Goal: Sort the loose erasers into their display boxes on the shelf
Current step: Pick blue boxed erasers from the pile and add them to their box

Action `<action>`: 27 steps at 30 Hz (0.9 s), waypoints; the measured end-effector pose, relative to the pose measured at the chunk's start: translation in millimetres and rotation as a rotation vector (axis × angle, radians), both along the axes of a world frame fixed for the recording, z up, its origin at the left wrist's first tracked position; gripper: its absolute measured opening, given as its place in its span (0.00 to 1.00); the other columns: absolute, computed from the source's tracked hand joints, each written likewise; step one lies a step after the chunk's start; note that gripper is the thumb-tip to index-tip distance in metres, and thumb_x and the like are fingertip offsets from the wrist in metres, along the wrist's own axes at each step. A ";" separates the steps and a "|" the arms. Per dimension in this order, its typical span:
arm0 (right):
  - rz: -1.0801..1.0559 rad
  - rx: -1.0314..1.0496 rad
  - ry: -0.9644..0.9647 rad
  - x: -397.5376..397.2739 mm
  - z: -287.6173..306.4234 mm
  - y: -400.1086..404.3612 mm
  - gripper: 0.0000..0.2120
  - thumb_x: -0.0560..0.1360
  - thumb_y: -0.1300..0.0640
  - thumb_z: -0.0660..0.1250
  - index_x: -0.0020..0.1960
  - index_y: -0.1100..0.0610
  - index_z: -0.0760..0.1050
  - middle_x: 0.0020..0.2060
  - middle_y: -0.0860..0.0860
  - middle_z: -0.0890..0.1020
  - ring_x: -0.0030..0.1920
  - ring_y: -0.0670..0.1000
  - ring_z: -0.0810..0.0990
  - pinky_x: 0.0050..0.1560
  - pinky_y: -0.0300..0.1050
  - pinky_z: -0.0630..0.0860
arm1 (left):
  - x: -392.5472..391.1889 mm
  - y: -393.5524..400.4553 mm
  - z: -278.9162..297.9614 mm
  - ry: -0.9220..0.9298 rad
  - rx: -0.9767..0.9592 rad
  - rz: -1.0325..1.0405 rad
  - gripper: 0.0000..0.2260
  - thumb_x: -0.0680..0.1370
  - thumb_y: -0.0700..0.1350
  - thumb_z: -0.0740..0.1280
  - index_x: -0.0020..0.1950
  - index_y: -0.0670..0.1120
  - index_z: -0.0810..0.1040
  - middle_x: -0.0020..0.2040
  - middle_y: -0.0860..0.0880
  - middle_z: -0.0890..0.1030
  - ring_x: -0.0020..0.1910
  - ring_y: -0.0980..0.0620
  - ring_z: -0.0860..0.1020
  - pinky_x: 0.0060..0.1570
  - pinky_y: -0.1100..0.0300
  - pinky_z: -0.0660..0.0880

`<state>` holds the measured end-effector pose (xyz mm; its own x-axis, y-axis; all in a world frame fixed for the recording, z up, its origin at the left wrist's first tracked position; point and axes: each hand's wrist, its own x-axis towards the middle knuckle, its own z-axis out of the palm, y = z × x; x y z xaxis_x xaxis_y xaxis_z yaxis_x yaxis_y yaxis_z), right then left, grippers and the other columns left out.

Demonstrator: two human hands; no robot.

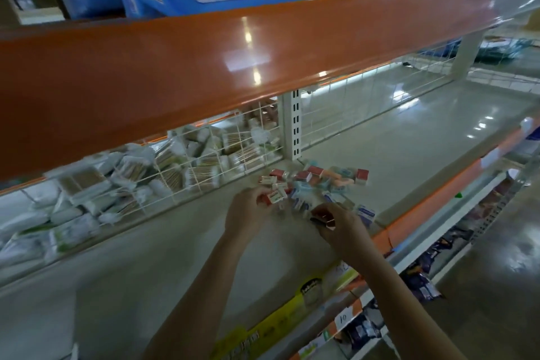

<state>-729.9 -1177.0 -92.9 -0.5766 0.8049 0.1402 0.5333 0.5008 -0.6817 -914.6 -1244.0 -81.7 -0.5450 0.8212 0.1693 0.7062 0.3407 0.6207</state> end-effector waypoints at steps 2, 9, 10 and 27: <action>0.054 0.016 0.040 -8.1 2.3 -6.9 0.11 0.72 0.63 0.69 0.54 0.57 0.77 0.50 0.51 0.80 0.49 0.48 0.78 0.49 0.32 0.74 | 2.1 -20.9 5.0 -0.013 0.007 0.027 0.17 0.71 0.53 0.72 0.59 0.53 0.78 0.51 0.56 0.77 0.46 0.58 0.74 0.40 0.65 0.68; 0.231 0.034 0.166 -45.4 11.9 -46.9 0.08 0.71 0.66 0.69 0.49 0.57 0.79 0.44 0.49 0.80 0.44 0.48 0.79 0.42 0.24 0.69 | 4.4 -102.1 19.5 0.108 -0.002 0.132 0.15 0.73 0.49 0.69 0.60 0.56 0.76 0.54 0.58 0.78 0.49 0.58 0.72 0.44 0.67 0.66; 0.273 0.046 0.175 -52.9 14.2 -56.9 0.09 0.71 0.67 0.69 0.48 0.57 0.79 0.43 0.48 0.80 0.44 0.48 0.78 0.43 0.24 0.70 | 3.3 -116.4 21.4 0.130 -0.008 0.157 0.15 0.73 0.48 0.69 0.60 0.57 0.76 0.54 0.58 0.78 0.48 0.59 0.71 0.44 0.67 0.65; 0.761 0.046 0.215 -143.0 63.6 -265.0 0.11 0.71 0.66 0.69 0.50 0.55 0.78 0.44 0.44 0.78 0.45 0.44 0.76 0.47 0.25 0.69 | -33.0 -358.4 58.7 0.096 -0.029 0.365 0.14 0.71 0.49 0.73 0.51 0.57 0.72 0.44 0.61 0.77 0.45 0.61 0.75 0.44 0.69 0.70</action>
<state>-872.9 -1442.1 -29.3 -0.9228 0.1908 0.3346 -0.1082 0.7052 -0.7007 -947.5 -1602.5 -23.0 -0.7854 0.5812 0.2131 0.5895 0.5973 0.5438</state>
